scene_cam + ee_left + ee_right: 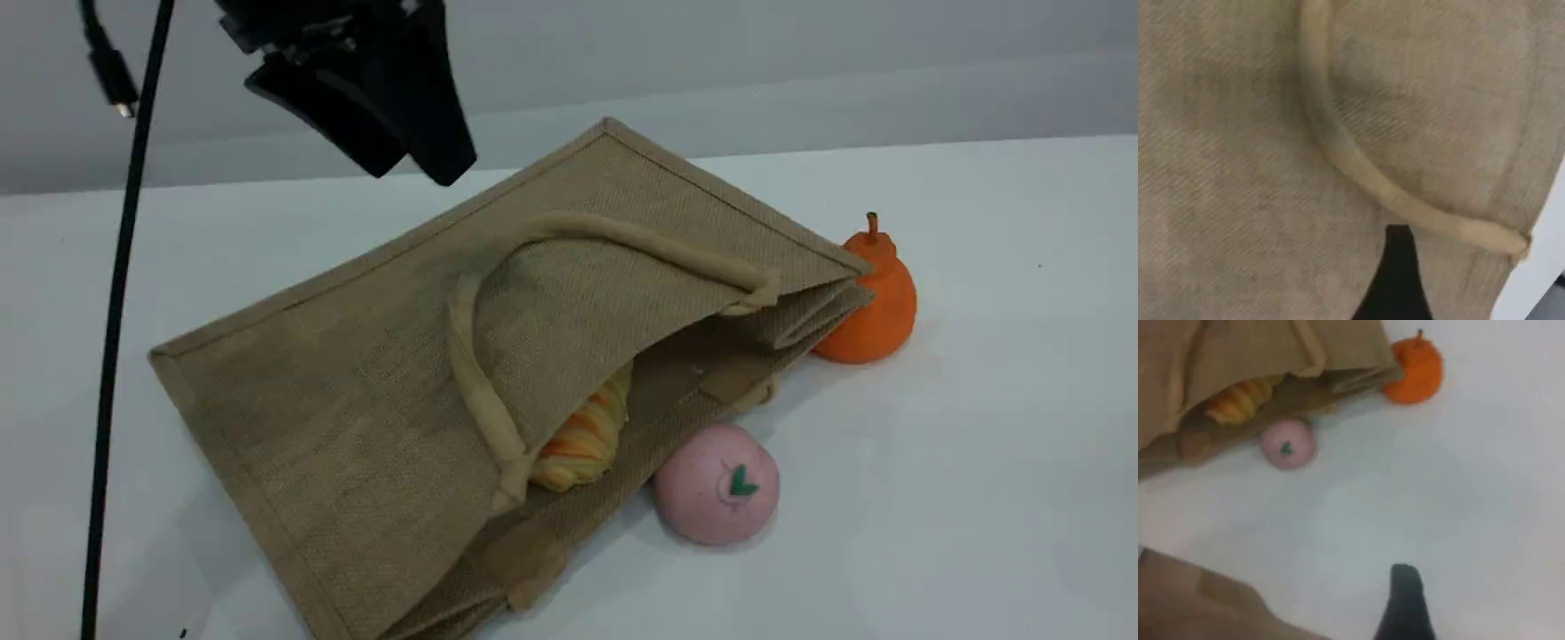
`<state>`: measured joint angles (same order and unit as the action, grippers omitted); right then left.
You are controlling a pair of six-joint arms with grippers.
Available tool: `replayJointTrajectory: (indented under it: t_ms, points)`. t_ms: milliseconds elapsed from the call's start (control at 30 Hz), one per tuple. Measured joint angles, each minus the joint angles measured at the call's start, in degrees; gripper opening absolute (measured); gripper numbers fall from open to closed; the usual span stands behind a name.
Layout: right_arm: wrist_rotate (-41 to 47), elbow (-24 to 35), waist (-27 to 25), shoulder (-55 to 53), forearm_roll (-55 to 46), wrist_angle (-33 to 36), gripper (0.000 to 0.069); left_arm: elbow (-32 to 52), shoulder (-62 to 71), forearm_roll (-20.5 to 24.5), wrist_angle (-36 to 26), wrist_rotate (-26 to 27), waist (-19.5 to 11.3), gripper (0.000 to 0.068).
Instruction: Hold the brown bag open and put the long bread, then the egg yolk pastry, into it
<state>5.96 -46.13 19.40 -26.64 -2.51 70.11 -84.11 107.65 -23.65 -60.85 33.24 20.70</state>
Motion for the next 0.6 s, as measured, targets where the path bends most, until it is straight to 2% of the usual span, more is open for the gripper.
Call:
replayJointTrajectory:
  t_ms: [133, 333, 400, 600]
  points:
    - [0.0, 0.1, 0.0, 0.1, 0.0, -0.1, 0.0476, -0.1, -1.7, 3.9, -2.5, -2.6, 0.0, 0.0546]
    - [0.0, 1.9, 0.0, 2.8, -0.3, -0.3, 0.0476, -0.1, -7.8, 13.3, -9.3, -11.2, 0.0, 0.0531]
    - [0.0, 4.5, 0.0, 4.7, -0.5, -0.4, 0.0476, -0.1, -10.5, 14.2, -9.3, -12.7, 0.0, 0.0517]
    - [0.0, 15.0, 0.0, 10.8, -0.4, -7.7, 0.0475, 2.0, -19.4, 13.6, -9.3, -17.0, 0.0, 0.0510]
